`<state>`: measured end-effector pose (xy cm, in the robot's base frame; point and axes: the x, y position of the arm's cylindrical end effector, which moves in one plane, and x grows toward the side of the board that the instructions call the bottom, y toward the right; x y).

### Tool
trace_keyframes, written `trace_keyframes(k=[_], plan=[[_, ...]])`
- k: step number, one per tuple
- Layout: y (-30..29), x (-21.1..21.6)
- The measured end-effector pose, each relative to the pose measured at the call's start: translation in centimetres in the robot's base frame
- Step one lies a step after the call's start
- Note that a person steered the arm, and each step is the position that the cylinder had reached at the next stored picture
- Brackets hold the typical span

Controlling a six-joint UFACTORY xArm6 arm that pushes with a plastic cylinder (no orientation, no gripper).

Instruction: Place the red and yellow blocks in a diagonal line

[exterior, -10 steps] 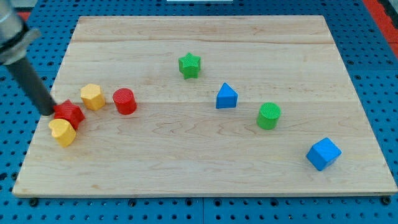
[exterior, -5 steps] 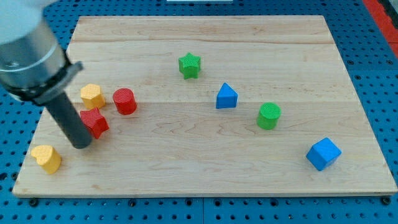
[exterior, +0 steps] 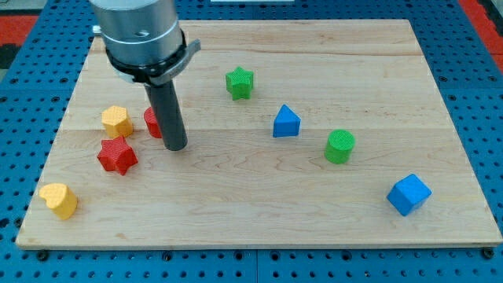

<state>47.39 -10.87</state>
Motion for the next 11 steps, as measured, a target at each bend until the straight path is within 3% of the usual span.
trace_keyframes(k=[4,7,8,9,10,11], plan=[[-6.9,-0.6],[-9.5,-7.1],[-7.5,-9.7],[-8.5,-4.6],[-14.6,-4.2],[-15.6,-5.3]])
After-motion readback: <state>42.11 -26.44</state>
